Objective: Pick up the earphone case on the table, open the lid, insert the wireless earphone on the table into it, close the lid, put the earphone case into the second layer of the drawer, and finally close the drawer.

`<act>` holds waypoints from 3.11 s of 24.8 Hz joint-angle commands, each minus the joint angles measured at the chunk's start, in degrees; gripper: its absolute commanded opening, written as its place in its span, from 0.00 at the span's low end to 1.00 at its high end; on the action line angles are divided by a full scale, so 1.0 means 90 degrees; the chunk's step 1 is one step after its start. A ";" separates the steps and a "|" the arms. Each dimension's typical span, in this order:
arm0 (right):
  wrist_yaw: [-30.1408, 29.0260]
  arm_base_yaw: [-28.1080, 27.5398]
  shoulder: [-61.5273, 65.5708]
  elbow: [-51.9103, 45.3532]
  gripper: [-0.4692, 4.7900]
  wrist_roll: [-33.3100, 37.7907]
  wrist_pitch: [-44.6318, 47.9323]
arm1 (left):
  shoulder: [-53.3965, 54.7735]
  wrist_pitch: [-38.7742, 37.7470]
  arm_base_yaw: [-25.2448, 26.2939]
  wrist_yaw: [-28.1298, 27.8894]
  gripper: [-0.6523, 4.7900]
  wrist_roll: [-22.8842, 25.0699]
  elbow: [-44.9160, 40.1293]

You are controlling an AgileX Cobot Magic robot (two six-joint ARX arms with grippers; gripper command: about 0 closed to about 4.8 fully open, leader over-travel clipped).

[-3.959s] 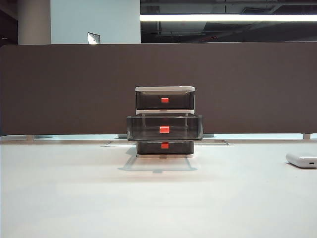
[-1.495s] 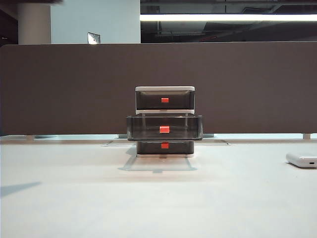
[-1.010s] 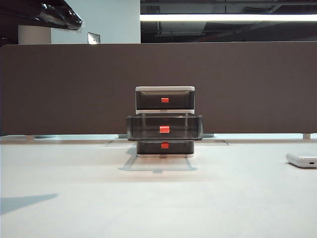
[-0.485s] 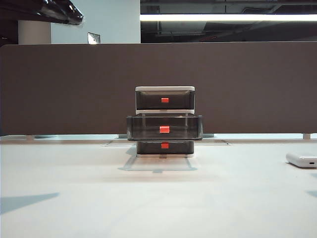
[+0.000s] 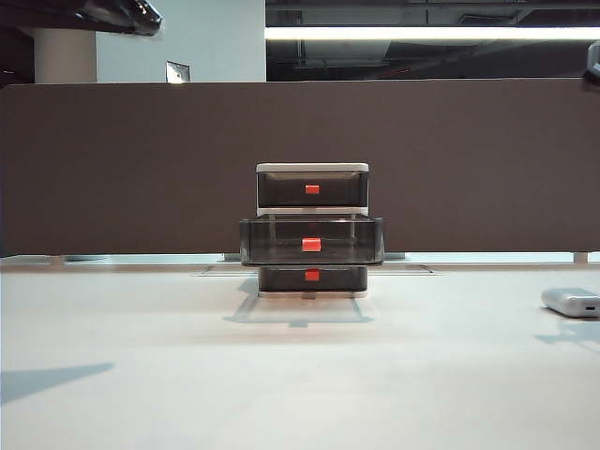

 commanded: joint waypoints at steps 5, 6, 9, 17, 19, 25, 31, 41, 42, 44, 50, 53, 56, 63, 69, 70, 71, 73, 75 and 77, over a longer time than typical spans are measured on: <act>-0.0053 0.0007 0.1071 0.0775 0.78 -0.0007 -0.0442 | -0.0002 0.0080 0.0005 0.0007 0.11 0.0005 0.0024; -0.0056 0.0007 0.1231 0.0879 0.77 -0.0005 -0.0505 | -0.0002 0.0078 0.0005 0.0007 0.11 0.0005 0.0024; -0.0053 0.0007 0.1724 0.1231 0.77 -0.0007 -0.0668 | -0.0002 0.0078 0.0005 0.0007 0.11 0.0002 0.0024; -0.0041 0.0010 0.2523 0.1821 0.85 -0.0267 -0.0821 | -0.0002 0.0078 0.0005 0.0007 0.11 -0.0044 0.0024; 0.0005 0.0010 0.2735 0.1979 0.97 -0.0342 -0.0889 | -0.0002 0.0080 0.0005 0.0007 0.11 -0.0044 0.0024; 0.0005 0.0029 0.3077 0.2161 0.97 -0.0350 -0.0906 | -0.0002 0.0078 0.0005 0.0007 0.11 -0.0044 0.0024; 0.0153 0.0211 0.3356 0.2232 0.97 -0.0457 -0.0843 | -0.0002 0.0080 0.0005 0.0007 0.11 -0.0044 0.0024; 0.0403 0.0330 0.3585 0.2244 0.97 -0.0430 -0.0614 | -0.0002 0.0080 0.0005 0.0007 0.11 -0.0044 0.0024; 0.0403 0.0330 0.3609 0.2244 0.97 -0.0430 -0.0595 | -0.0002 0.0083 0.0005 0.0007 0.11 -0.0044 0.0024; 0.0403 0.0330 0.3631 0.2244 0.97 -0.0430 -0.0588 | -0.0002 0.0083 0.0005 0.0007 0.11 -0.0044 0.0024; 0.0381 0.0333 0.3820 0.2246 0.96 -0.0427 -0.0534 | -0.0002 0.0085 0.0005 0.0007 0.11 -0.0044 0.0024; 0.0369 0.0333 0.3886 0.2244 0.96 -0.0427 -0.0534 | -0.0002 0.0085 0.0005 0.0007 0.11 -0.0044 0.0024; 0.0318 0.0333 0.3937 0.2244 0.96 -0.0364 -0.0537 | -0.0002 0.0085 0.0005 0.0007 0.11 -0.0044 0.0024; 0.0313 0.0333 0.3949 0.2244 0.88 -0.0236 -0.0425 | -0.0002 0.0085 0.0005 0.0007 0.11 -0.0044 0.0024; 0.0316 0.0333 0.3951 0.2244 0.88 -0.0231 -0.0425 | -0.0002 0.0085 0.0005 0.0007 0.11 -0.0044 0.0024; 0.0335 0.0333 0.3951 0.2244 0.88 -0.0231 -0.0425 | -0.0002 0.0085 0.0005 0.0007 0.11 -0.0044 0.0024; 0.0335 0.0330 0.3951 0.2244 0.88 -0.0231 -0.0418 | -0.0002 0.0085 0.0005 0.0007 0.11 -0.0044 0.0024; 0.0335 0.0330 0.3954 0.2244 0.88 -0.0216 -0.0401 | -0.0002 0.0085 0.0005 0.0007 0.11 -0.0044 0.0024; 0.0335 0.0333 0.3959 0.2244 0.83 -0.0216 -0.0403 | -0.0002 0.0085 0.0002 0.0007 0.11 -0.0044 0.0024; 0.0333 0.0333 0.3978 0.2244 0.75 -0.0216 -0.0420 | -0.0002 0.0085 0.0005 0.0007 0.11 -0.0044 0.0024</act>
